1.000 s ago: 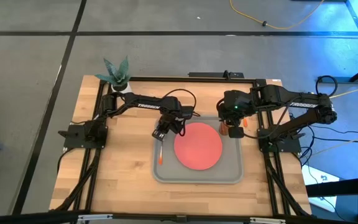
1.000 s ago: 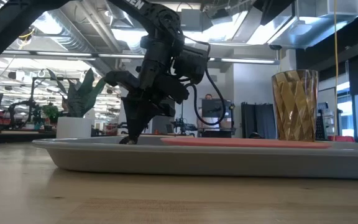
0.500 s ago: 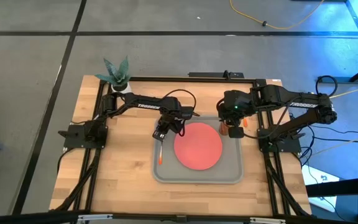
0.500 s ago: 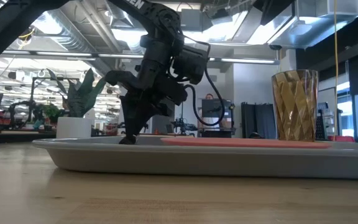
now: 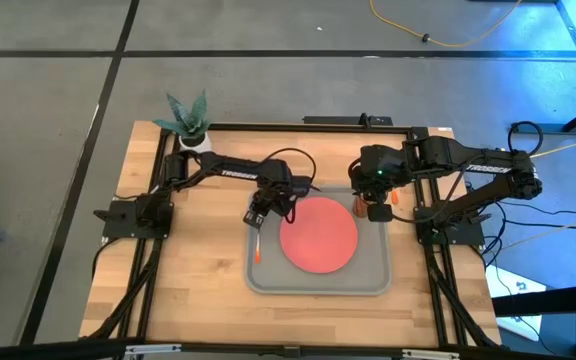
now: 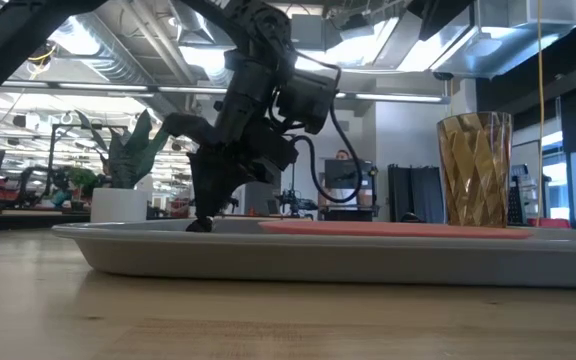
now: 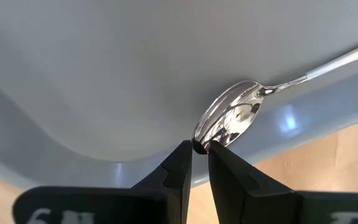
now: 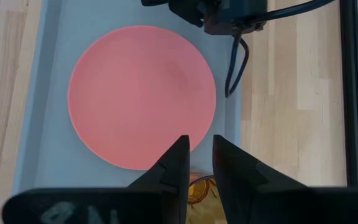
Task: Pick and place plate/cup/fork/spoon on tray
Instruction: Put the spoon on the left side of the serving tray, then put the fork in between the spoon and plate on the serving tray
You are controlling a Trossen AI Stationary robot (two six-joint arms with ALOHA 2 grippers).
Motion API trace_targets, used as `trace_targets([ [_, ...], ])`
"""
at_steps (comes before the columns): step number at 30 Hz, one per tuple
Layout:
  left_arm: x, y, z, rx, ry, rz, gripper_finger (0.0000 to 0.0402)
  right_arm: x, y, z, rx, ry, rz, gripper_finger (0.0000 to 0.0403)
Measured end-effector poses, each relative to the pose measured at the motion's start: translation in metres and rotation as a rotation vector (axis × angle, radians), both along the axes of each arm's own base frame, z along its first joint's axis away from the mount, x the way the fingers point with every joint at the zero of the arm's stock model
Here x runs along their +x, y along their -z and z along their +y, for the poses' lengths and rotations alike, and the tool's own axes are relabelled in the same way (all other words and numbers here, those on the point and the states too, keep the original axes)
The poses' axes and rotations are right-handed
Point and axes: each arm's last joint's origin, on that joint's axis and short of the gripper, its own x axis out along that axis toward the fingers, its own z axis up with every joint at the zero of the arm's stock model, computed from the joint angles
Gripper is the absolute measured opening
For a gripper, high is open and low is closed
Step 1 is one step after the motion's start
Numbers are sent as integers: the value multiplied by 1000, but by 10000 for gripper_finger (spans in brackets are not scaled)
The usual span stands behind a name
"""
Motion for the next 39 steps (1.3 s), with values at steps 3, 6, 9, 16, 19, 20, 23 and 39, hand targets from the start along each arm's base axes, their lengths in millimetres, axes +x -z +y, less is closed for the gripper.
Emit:
trace_targets([
  [3,0,0,-2,-1,6,1,47,0,0,0,2,3,0,71],
  [6,0,0,-3,3,10,1,47,0,0,0,2,3,0,71],
  [9,0,0,-3,26,13,4,47,0,0,0,3,4,0,71],
  [16,-1,-12,-3,44,-23,-11,47,0,0,0,3,4,0,71],
  [19,2,-22,-3,45,-28,-30,47,0,0,0,2,4,-1,71],
  [20,3,-25,-3,45,-32,-29,47,0,0,0,2,2,-1,71],
  [23,7,-36,-3,40,-36,-57,47,0,0,-1,-15,10,1,71],
  [39,26,-117,-8,-138,-73,-292,47,-58,-26,-59,-40,635,-121,71],
])
